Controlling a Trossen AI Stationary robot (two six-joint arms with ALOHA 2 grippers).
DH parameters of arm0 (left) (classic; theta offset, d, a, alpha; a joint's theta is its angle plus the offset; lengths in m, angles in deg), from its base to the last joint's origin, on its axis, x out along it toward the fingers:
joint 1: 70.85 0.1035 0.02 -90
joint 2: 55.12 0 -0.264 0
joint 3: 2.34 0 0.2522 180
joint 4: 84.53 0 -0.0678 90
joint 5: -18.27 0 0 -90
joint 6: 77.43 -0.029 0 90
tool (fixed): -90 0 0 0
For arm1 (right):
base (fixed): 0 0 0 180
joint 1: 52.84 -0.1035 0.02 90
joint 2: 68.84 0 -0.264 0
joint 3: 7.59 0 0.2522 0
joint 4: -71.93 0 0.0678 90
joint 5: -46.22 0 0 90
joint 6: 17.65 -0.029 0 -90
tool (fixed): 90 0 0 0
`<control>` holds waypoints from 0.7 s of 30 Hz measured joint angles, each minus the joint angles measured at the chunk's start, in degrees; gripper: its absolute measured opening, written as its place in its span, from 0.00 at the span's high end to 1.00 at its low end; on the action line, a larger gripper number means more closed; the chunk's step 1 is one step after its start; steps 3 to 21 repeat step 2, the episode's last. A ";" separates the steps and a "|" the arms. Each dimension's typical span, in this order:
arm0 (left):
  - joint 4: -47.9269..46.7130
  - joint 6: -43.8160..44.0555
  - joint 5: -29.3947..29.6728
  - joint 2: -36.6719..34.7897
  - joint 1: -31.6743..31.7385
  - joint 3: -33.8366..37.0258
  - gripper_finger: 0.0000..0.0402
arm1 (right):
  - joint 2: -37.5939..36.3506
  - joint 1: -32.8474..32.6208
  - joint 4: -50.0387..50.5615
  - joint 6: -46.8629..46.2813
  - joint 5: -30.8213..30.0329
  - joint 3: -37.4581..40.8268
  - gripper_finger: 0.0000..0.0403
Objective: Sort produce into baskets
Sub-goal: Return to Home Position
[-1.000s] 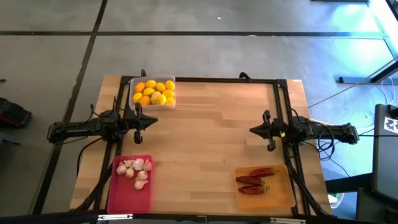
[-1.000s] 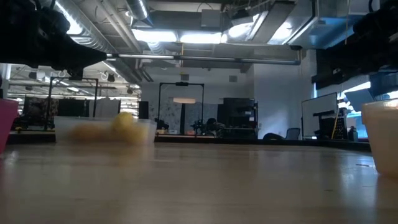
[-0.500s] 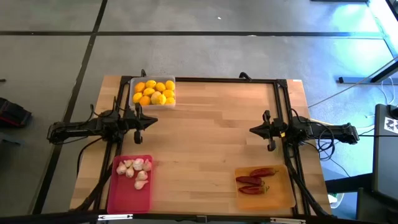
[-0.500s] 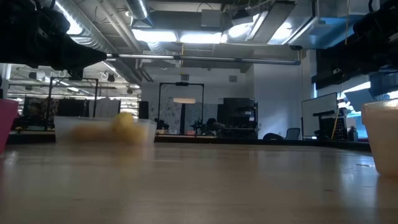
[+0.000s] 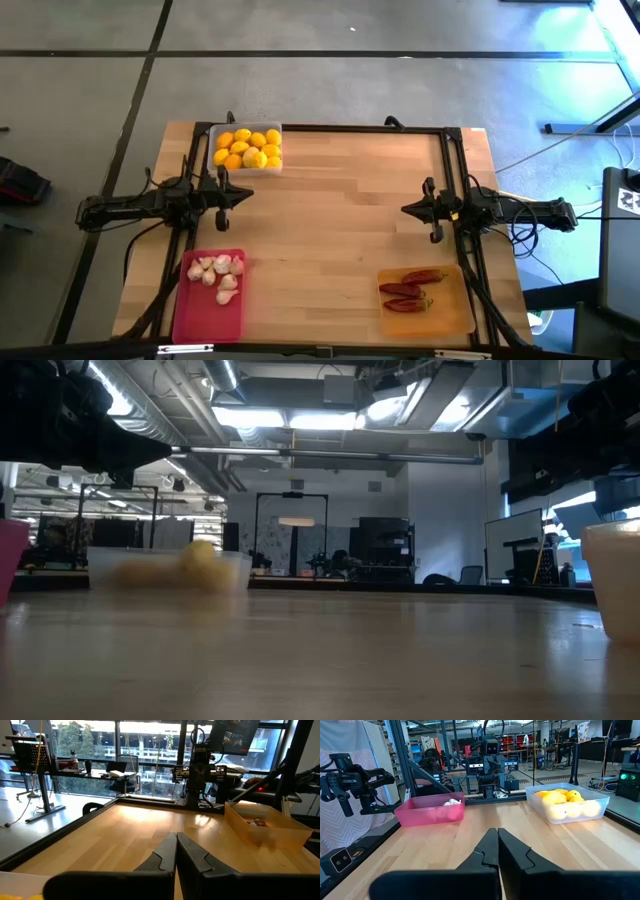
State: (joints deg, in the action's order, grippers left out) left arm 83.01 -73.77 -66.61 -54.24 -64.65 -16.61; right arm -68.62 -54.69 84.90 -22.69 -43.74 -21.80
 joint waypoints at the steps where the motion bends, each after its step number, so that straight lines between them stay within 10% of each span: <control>1: 0.00 0.00 0.00 0.00 0.00 0.00 0.99 | 0.00 0.00 0.00 0.00 0.00 0.00 0.99; 21: 0.00 0.00 0.00 0.00 0.00 0.00 0.99 | 0.00 0.00 0.00 0.00 0.00 0.00 0.99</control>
